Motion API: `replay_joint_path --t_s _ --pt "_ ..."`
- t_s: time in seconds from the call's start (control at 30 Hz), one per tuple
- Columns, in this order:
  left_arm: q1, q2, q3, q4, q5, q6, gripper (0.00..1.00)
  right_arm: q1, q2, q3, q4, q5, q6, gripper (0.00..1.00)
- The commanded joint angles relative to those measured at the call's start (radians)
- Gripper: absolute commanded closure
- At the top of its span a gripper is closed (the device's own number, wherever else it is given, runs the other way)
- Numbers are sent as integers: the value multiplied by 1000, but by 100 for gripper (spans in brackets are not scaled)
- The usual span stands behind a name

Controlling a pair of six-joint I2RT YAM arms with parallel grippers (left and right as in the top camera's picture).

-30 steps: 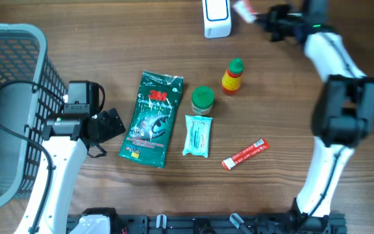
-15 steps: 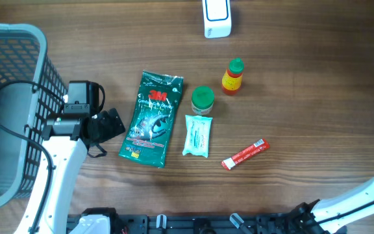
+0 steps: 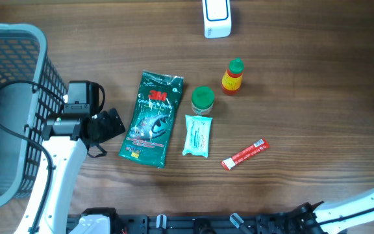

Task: Scan the item barcode

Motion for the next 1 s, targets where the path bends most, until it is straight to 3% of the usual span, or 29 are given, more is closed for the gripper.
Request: replay_joint_path --t_s 0.0,0.13,0.27,0.47,0.53,0.73,0.9,0.97 --pt "6 -11 -6 0 5 19 0 2 -105 10 10 -475 -50 29" --pt "6 -11 -6 0 5 19 0 62 -171 10 -74 -678 -68 9" --pt "6 -11 -6 0 5 20 0 199 -194 10 -187 -722 -239 8" --pt "6 -11 -6 0 5 20 0 516 -194 10 -311 -713 -560 7" --pt "6 -11 -6 0 5 19 0 658 -194 10 -328 -613 -627 5" --pt "6 -11 -6 0 5 19 0 1078 -194 37 -252 -90 -640 1" --pt "6 -11 -6 0 5 20 0 1284 -190 37 -228 246 -592 1" --pt "6 -11 -6 0 5 19 0 1325 -190 37 -213 269 -616 0"
